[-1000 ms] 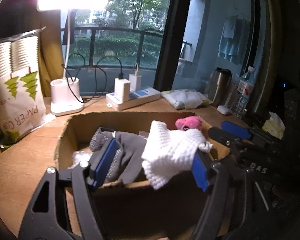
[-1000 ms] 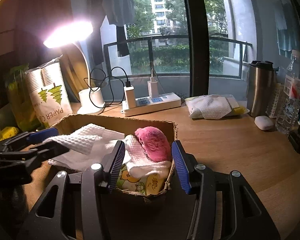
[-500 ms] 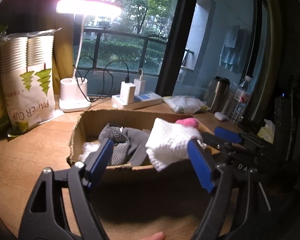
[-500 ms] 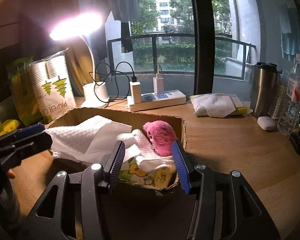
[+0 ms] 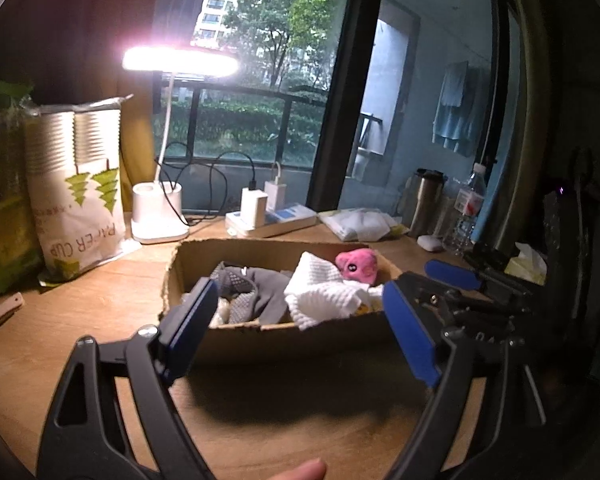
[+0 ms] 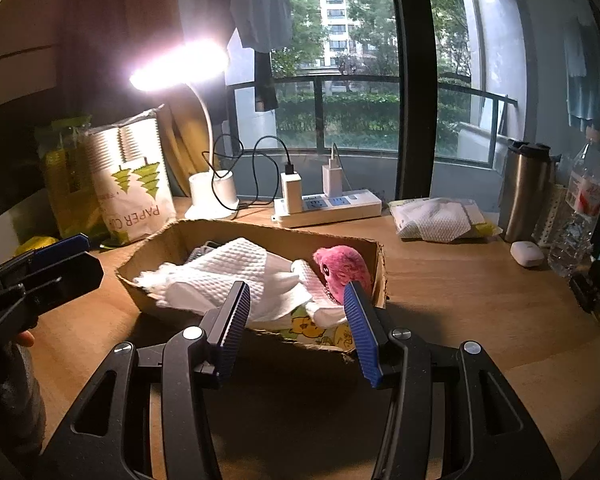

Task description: Organize soft objects

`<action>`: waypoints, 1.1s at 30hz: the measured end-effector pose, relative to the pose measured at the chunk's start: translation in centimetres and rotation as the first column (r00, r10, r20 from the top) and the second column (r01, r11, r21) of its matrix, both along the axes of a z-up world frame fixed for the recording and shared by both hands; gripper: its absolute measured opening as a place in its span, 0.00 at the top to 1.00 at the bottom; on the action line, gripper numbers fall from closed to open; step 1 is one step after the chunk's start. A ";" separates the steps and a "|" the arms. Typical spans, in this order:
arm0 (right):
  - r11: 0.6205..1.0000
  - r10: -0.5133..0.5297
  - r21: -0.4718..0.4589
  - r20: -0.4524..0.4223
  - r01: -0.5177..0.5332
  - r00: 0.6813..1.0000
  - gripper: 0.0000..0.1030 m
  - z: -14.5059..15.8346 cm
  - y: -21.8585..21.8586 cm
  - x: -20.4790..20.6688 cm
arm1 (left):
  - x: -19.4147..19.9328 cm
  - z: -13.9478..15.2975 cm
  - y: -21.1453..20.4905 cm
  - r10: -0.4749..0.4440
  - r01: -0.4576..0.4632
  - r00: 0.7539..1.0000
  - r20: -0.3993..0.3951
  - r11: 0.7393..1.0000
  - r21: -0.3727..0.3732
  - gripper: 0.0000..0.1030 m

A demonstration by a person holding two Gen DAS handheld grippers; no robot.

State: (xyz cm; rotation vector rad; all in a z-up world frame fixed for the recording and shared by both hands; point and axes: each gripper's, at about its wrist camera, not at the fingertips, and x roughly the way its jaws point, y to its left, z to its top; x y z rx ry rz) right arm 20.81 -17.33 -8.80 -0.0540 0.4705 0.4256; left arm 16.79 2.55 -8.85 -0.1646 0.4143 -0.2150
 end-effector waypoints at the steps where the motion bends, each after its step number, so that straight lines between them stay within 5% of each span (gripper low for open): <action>1: 1.000 0.002 0.001 0.002 -0.002 1.000 0.50 0.3 0.0 -0.4 | -0.4 0.2 0.1 0.002 -0.002 1.000 0.003 1.000 0.000 0.17; 23: 0.999 -0.032 0.000 0.128 0.033 0.991 0.49 8.7 -1.2 -7.5 | -6.5 7.2 1.8 0.066 -0.063 0.990 0.121 0.998 -0.031 0.07; 26: 0.999 -0.042 -0.008 0.149 0.043 0.988 0.38 9.8 -1.5 -8.7 | -6.9 7.9 1.6 0.054 -0.053 0.992 0.118 0.999 -0.012 0.07; 33: 0.996 -0.080 -0.020 0.210 0.086 0.974 0.33 12.0 -2.1 -10.9 | -7.8 10.1 1.5 0.067 -0.071 0.987 0.145 0.997 0.022 0.02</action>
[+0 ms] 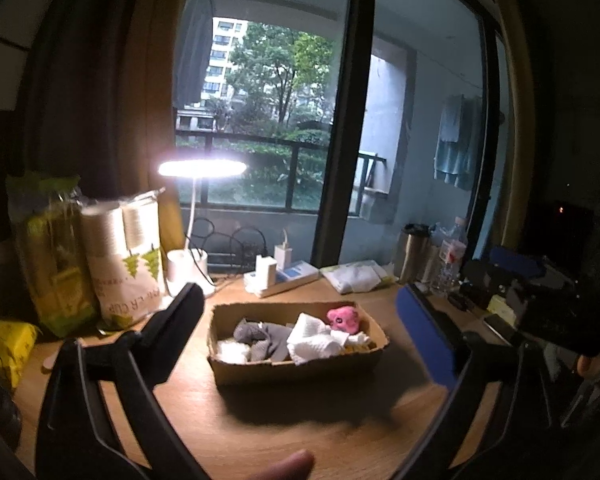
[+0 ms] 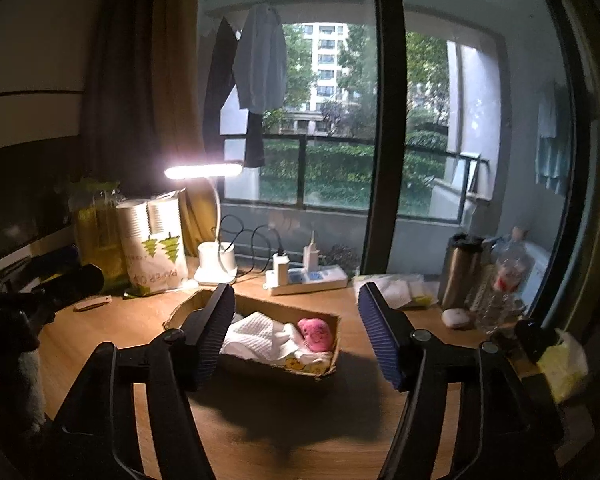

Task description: Organize soft objects

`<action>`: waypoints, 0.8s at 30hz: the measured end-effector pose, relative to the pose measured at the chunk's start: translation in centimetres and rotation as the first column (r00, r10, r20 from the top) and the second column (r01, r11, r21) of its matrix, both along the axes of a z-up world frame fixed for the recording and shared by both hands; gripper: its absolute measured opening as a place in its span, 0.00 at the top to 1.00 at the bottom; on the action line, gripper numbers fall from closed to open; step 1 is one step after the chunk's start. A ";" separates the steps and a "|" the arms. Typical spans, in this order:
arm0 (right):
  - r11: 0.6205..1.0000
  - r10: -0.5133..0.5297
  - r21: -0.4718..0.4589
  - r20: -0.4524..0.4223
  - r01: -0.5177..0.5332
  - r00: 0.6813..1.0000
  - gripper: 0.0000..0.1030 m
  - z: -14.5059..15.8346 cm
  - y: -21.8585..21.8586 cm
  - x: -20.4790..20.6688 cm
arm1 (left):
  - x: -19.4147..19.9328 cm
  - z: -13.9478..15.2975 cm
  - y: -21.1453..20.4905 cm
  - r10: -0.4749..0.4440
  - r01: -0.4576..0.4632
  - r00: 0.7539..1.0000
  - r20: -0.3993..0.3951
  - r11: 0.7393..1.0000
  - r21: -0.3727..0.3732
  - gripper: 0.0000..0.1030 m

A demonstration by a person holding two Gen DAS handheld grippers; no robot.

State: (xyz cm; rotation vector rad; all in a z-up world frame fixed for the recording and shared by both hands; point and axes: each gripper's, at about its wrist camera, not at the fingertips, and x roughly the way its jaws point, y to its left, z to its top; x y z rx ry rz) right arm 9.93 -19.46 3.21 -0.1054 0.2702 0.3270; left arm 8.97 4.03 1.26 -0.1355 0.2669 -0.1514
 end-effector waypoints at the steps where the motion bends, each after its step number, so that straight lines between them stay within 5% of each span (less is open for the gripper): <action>1: 1.000 0.001 0.004 0.005 -0.001 1.000 0.32 0.3 -0.1 -0.2 | -0.2 0.3 0.0 0.010 -0.010 1.000 0.006 1.000 0.004 0.01; 6: 1.000 0.000 -0.010 0.025 0.000 1.000 0.13 1.2 -0.1 -0.7 | -1.0 1.7 0.2 0.049 -0.049 0.999 0.022 0.999 0.013 0.01; 11: 1.000 -0.008 -0.008 0.048 0.009 0.999 0.05 1.7 -0.1 -1.1 | -1.4 2.3 0.1 0.099 -0.101 0.994 0.042 0.994 0.044 0.01; 24: 0.999 -0.033 0.014 0.049 0.032 0.998 0.03 1.7 -0.5 -1.0 | -2.1 2.9 -0.3 0.101 -0.106 0.993 0.068 0.991 0.083 0.01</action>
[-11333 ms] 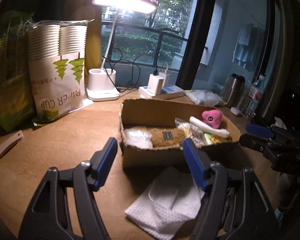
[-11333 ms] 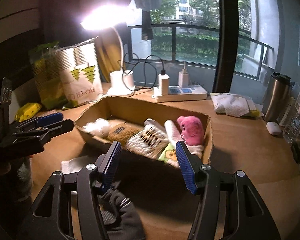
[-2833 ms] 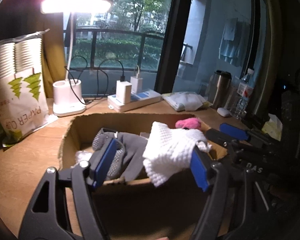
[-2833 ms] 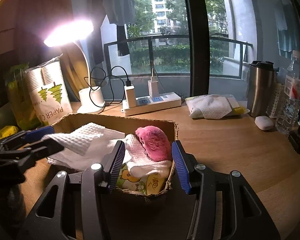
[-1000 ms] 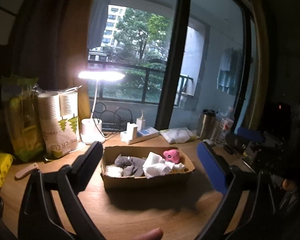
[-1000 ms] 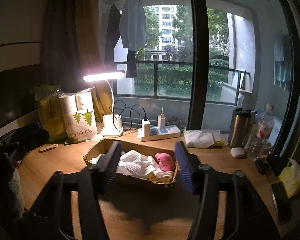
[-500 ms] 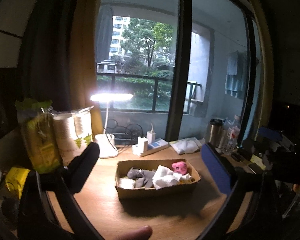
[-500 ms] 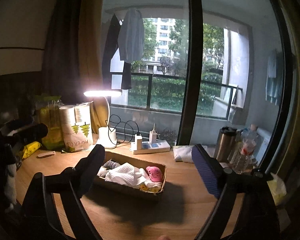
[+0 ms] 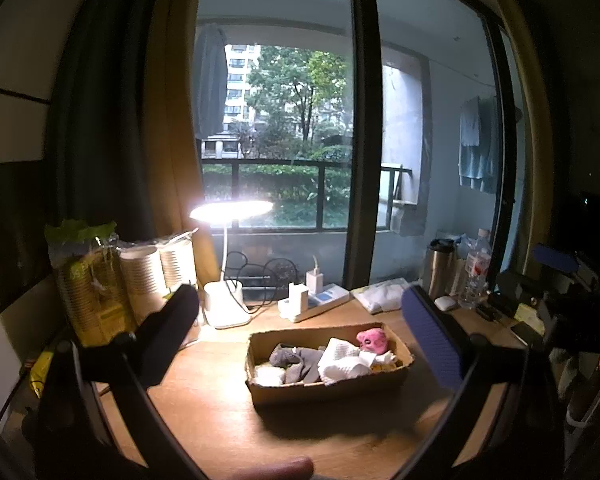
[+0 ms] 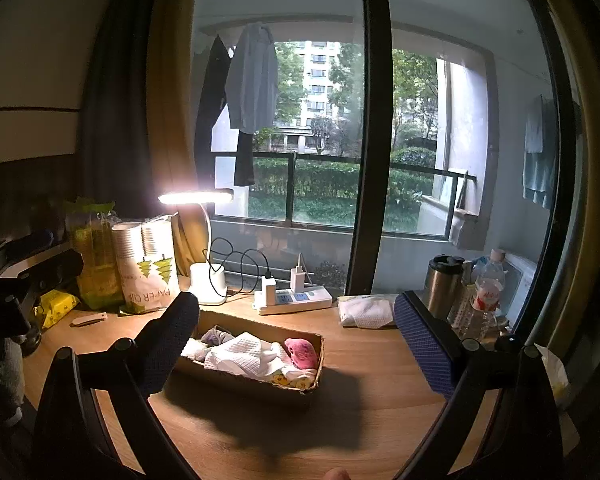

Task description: Organize soft objects

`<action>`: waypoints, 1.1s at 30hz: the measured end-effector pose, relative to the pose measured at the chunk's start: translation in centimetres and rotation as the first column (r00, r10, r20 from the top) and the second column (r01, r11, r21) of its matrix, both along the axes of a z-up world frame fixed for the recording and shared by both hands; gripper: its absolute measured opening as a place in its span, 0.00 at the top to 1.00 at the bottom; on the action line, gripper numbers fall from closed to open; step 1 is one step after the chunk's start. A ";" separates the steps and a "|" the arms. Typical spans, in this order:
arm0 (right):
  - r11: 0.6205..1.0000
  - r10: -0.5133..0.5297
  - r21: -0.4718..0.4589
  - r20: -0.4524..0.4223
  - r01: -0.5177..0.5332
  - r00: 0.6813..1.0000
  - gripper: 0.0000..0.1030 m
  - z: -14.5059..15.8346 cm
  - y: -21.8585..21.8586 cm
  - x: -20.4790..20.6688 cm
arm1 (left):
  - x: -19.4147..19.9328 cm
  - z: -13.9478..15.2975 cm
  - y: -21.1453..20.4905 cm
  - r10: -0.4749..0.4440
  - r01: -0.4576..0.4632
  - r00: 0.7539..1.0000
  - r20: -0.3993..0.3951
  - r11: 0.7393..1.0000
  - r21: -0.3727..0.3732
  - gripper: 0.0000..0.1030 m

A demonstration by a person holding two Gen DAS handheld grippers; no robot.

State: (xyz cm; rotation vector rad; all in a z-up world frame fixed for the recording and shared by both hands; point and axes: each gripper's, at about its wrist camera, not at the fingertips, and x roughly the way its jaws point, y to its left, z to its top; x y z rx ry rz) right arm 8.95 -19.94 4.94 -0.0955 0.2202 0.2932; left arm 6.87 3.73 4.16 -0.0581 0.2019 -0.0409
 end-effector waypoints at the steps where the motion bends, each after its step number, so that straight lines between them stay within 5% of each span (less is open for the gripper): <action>1: 1.000 -0.002 0.002 0.001 0.002 1.000 0.03 0.0 0.0 -0.1 | 0.0 0.0 0.0 -0.002 0.002 1.000 0.002 1.000 -0.004 0.01; 33: 1.000 -0.002 0.003 0.009 0.002 1.000 0.03 -0.2 -0.5 0.2 | -0.1 0.3 -0.6 -0.038 0.038 0.999 0.012 0.999 -0.009 0.01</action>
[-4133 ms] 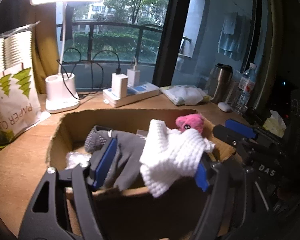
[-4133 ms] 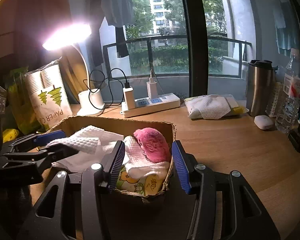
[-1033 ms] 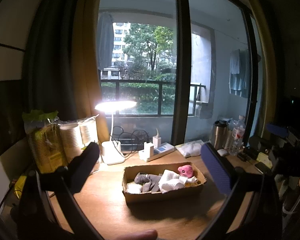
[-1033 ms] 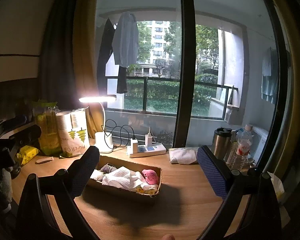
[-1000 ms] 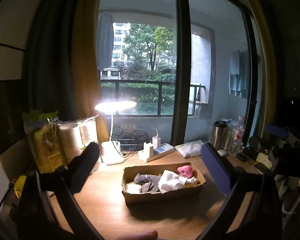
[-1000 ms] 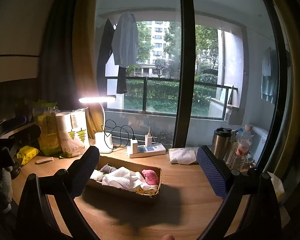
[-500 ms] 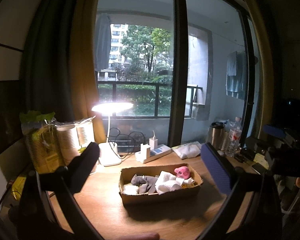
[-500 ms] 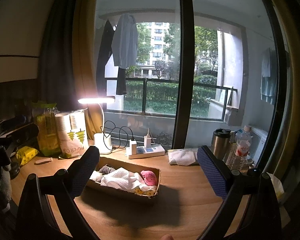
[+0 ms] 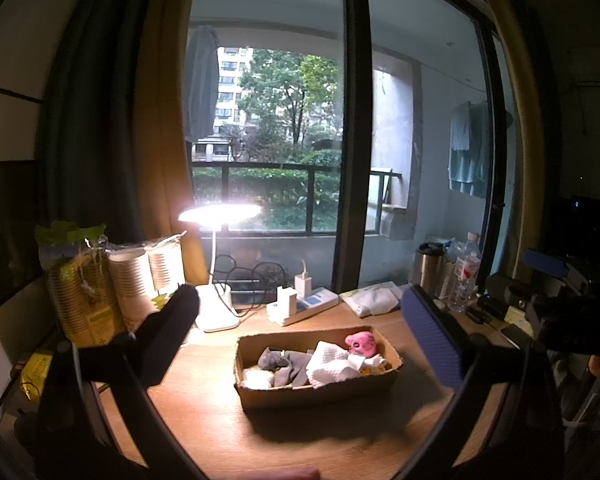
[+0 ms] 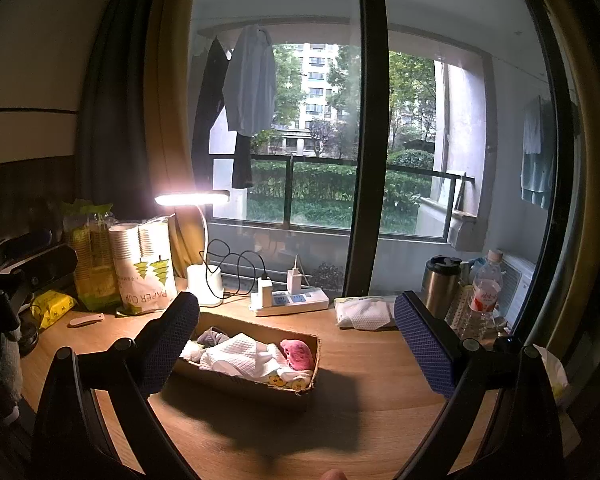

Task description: Organize soft objects

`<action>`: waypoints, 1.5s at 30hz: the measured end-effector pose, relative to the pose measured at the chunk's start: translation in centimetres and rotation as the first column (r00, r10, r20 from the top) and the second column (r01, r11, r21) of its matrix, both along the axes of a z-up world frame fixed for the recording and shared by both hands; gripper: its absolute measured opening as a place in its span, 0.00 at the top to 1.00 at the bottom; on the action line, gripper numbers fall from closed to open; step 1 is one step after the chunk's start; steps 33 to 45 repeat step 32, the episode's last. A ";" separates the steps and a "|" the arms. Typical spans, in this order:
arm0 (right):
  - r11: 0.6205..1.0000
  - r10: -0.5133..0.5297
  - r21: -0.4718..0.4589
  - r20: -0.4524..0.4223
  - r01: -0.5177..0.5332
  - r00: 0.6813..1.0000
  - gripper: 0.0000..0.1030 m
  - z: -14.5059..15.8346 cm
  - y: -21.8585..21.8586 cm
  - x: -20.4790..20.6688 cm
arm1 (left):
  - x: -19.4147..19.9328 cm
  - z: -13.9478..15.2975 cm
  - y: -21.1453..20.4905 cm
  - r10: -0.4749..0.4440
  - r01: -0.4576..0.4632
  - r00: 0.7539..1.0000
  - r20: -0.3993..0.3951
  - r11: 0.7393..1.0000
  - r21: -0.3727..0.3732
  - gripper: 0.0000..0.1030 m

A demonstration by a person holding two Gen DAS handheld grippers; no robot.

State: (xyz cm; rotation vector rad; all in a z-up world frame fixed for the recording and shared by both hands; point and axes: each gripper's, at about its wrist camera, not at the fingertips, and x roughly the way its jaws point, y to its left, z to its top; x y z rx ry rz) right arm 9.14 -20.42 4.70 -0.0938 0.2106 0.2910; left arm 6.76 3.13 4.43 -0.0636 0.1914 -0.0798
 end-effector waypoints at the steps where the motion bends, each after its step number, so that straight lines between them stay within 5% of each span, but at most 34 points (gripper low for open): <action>1: 1.000 0.000 0.000 0.001 0.000 1.000 0.03 0.0 0.0 0.0 | 0.0 0.0 0.0 -0.001 0.001 1.000 0.000 1.000 0.001 0.01; 45: 1.000 0.001 0.000 -0.002 -0.001 1.000 0.03 -0.2 -0.1 0.1 | -0.1 -0.2 -0.2 -0.017 0.017 1.000 -0.004 1.000 -0.001 0.01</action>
